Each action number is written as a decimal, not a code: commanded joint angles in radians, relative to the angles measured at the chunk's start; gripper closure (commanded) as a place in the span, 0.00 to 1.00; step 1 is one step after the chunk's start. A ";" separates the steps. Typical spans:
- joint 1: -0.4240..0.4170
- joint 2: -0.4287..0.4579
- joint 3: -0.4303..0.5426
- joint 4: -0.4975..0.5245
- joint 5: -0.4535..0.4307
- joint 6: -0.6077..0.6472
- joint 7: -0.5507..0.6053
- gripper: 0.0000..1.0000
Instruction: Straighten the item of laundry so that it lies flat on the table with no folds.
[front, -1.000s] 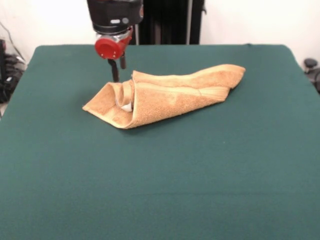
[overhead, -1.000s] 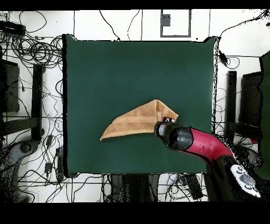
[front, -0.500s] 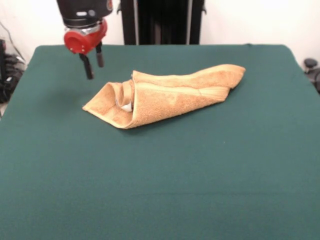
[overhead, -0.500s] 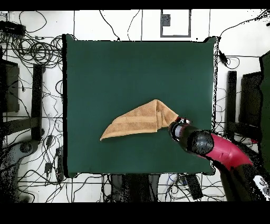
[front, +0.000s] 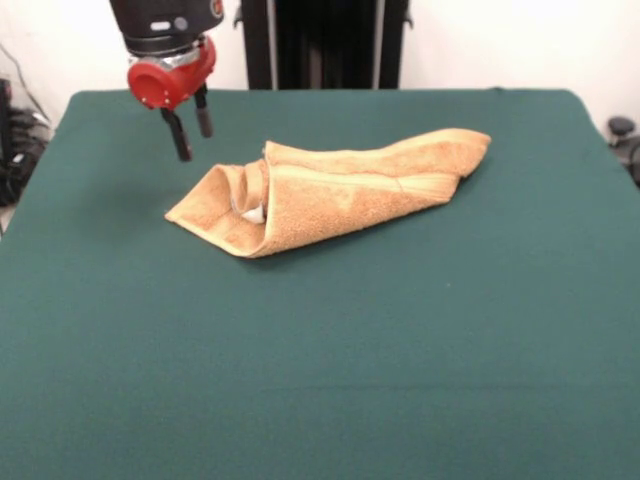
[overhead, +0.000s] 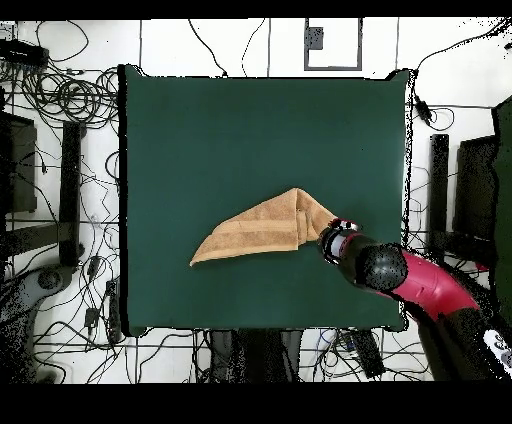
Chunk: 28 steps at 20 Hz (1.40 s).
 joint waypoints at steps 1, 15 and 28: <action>0.021 0.034 0.155 0.087 -0.004 -0.025 -0.143 0.00; 0.018 0.053 0.197 0.103 0.011 -0.106 -0.069 0.00; -0.027 0.133 0.223 0.104 -0.024 -0.148 -0.105 0.00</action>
